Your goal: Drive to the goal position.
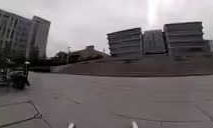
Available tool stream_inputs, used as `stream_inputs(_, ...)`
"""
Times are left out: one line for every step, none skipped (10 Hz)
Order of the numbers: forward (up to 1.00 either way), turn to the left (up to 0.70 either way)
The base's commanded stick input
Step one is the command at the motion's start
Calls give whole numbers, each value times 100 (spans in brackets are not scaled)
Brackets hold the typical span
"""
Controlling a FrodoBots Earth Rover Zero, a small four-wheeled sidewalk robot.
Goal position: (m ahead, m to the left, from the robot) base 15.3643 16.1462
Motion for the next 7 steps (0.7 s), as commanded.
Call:
stream_inputs(70,20)
stream_inputs(70,27)
stream_inputs(70,27)
stream_inputs(70,27)
stream_inputs(70,27)
stream_inputs(70,27)
stream_inputs(70,19)
